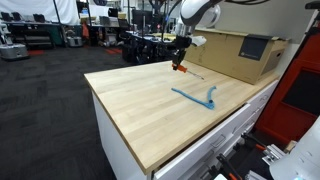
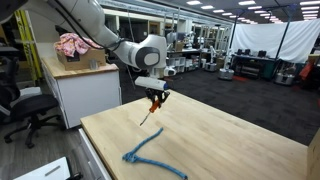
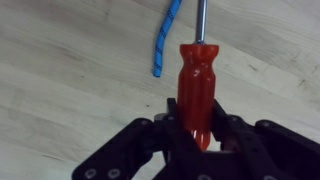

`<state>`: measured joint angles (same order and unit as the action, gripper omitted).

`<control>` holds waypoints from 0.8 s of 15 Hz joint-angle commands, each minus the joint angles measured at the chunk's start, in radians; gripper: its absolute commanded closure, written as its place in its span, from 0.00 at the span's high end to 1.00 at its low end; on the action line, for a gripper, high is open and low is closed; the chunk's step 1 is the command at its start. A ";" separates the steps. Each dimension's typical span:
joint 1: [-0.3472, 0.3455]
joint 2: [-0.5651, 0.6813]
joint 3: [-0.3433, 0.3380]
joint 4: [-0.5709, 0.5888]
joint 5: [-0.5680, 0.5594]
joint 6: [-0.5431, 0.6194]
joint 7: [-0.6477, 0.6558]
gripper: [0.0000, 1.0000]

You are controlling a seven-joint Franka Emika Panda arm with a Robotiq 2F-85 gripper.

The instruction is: Lift the screw driver and place it close on the right side of the blue rope to the left

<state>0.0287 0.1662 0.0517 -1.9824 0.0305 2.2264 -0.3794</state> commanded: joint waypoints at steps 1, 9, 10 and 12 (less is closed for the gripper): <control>-0.040 0.084 -0.026 0.059 0.036 -0.021 0.062 0.08; -0.080 0.237 -0.042 0.082 0.060 0.031 0.150 0.08; -0.080 0.253 -0.044 0.084 0.055 0.037 0.161 0.08; -0.078 0.277 -0.048 0.088 0.046 0.045 0.187 0.08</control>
<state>-0.0400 0.3964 0.0024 -1.9236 0.0768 2.2544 -0.2208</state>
